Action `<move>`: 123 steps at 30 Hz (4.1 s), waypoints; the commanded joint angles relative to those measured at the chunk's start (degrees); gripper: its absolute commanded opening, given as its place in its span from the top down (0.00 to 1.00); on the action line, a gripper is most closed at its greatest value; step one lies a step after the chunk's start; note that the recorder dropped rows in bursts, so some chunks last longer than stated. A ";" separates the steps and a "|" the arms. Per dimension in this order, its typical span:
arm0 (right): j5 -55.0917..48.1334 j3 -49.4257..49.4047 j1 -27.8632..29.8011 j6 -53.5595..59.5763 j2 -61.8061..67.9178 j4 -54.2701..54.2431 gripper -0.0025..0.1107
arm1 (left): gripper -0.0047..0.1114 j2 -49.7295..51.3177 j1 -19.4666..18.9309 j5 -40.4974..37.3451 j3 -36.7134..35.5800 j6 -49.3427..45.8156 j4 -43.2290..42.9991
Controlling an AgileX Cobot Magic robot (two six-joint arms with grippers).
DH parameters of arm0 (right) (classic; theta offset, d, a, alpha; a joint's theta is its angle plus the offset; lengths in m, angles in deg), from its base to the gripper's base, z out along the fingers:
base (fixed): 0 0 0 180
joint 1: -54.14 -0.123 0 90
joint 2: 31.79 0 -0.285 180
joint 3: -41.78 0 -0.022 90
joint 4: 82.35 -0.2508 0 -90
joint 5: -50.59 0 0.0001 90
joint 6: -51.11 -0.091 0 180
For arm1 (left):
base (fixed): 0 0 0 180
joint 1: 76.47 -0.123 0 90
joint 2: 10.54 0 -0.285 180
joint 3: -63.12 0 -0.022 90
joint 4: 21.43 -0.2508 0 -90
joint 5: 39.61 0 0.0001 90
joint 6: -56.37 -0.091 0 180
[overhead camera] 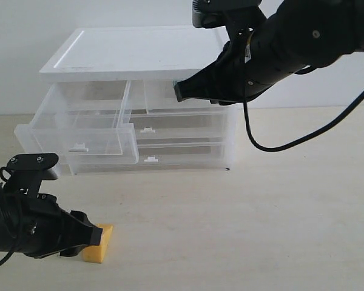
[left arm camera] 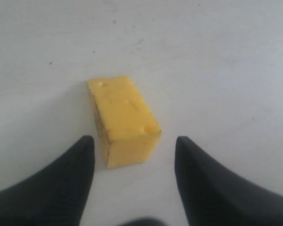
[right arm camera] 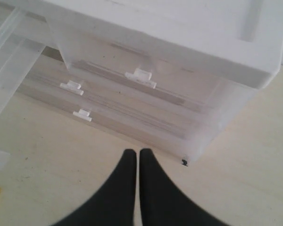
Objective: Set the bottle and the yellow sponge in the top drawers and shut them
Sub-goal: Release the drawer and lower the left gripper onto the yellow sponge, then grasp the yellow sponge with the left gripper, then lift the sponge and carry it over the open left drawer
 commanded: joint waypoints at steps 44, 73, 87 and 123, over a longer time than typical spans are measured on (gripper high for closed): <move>1.41 -0.13 0.02 0.84 -0.79 -1.33 0.98 | 0.54 8.86 0.35 -0.69 3.07 1.14 0.60; 0.70 -0.13 0.02 1.89 -0.79 -1.67 0.98 | 0.93 14.67 0.35 -4.25 6.93 1.15 -2.42; 1.03 -0.13 0.02 2.12 -0.79 -1.56 0.98 | 0.93 -3.70 0.35 -2.92 -3.67 1.15 -2.78; -1.12 -0.13 0.02 2.25 -0.79 0.16 0.98 | 0.93 -27.29 0.14 -2.48 12.62 11.80 -15.79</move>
